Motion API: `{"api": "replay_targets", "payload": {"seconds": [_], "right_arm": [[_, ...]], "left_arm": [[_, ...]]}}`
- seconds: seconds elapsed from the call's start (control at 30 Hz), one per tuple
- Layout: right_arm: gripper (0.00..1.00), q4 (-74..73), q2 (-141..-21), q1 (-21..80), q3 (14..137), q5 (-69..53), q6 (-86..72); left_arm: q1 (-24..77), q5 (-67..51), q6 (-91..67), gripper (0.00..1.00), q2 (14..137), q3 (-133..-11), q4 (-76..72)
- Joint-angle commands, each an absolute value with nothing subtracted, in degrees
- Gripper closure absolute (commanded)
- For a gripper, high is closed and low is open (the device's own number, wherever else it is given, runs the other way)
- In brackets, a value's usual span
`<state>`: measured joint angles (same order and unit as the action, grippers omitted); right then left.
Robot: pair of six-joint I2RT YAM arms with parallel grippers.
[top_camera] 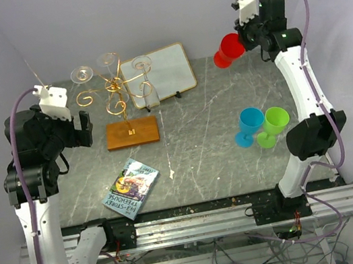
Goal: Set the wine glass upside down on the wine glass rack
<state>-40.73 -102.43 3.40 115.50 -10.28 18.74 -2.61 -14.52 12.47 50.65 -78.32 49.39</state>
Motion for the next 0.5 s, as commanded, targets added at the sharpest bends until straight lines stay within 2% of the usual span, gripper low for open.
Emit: {"api": "replay_targets", "payload": {"seconds": [0.0, 0.3, 0.47], "right_arm": [[1.00, -37.3, -102.9, 6.6, 120.7, -7.5, 17.6], [1.00, -29.5, -97.7, 9.2, 119.1, -10.2, 14.5], [1.00, -32.4, -100.0, 9.9, 126.1, -13.7, 12.9]], "left_arm": [[-5.0, -13.4, 7.2, 0.01, 52.1, -81.5, 45.0], [-5.5, -12.1, 4.3, 0.00, 56.0, -87.8, 40.1], [-5.5, -11.5, 2.4, 0.02, 61.3, -93.9, 35.8]]}}
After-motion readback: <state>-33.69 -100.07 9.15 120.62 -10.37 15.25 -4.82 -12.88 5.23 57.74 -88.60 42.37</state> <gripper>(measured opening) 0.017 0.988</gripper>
